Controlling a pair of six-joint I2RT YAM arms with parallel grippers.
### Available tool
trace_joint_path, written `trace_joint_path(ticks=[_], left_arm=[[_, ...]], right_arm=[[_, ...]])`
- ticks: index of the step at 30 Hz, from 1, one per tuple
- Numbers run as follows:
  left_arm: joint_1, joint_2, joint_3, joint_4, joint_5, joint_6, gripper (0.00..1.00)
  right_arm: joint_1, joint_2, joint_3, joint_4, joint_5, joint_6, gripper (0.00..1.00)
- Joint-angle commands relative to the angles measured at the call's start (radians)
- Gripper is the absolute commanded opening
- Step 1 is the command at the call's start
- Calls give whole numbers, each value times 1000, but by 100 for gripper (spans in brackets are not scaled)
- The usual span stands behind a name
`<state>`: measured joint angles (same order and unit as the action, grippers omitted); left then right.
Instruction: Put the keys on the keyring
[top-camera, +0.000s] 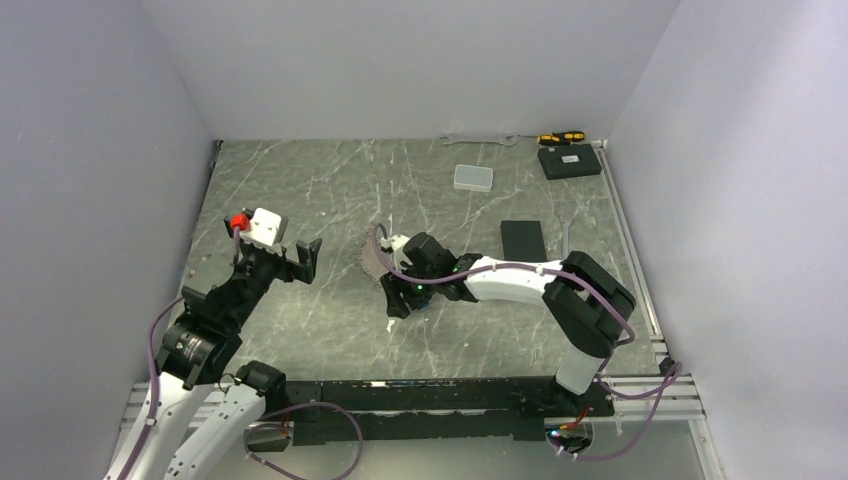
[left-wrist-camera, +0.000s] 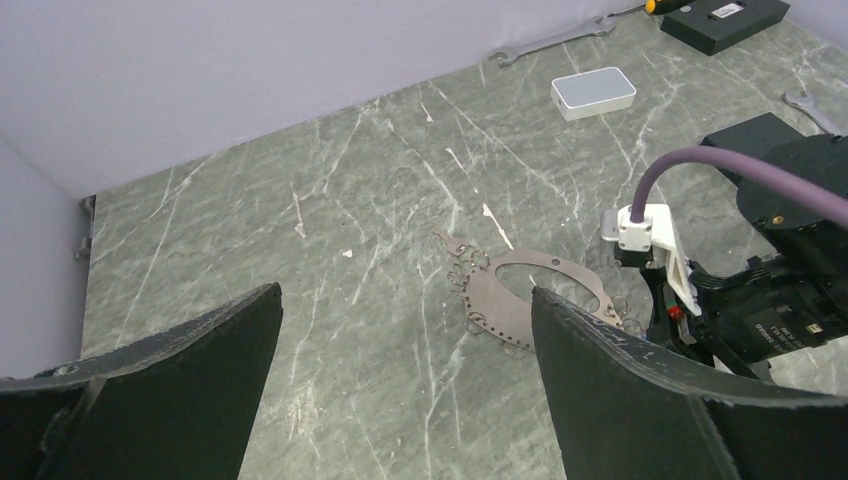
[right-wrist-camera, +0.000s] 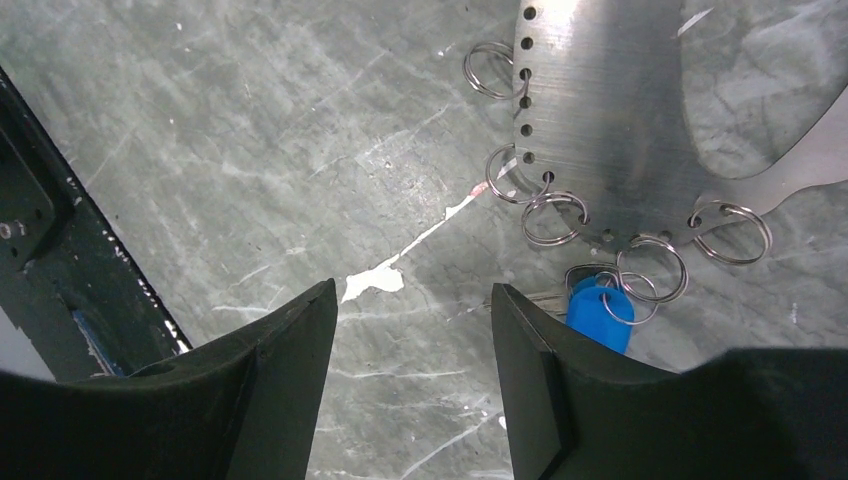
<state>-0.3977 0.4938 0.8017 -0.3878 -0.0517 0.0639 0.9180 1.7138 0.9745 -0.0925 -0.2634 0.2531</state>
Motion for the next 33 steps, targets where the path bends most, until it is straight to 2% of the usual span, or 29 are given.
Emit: trace_joint_path(ticks=[1, 10, 20, 33], left_arm=[[5, 5, 2, 6, -17, 13, 98], [5, 5, 3, 4, -13, 11, 98], [5, 5, 4, 6, -11, 13, 98], [5, 4, 4, 4, -7, 11, 98]], right_arm=[[-1, 14, -22, 61, 17, 7, 61], [-1, 48, -85, 164, 9, 11, 61], [1, -18, -28, 97, 3, -9, 60], [1, 43, -4, 169, -40, 3, 60]])
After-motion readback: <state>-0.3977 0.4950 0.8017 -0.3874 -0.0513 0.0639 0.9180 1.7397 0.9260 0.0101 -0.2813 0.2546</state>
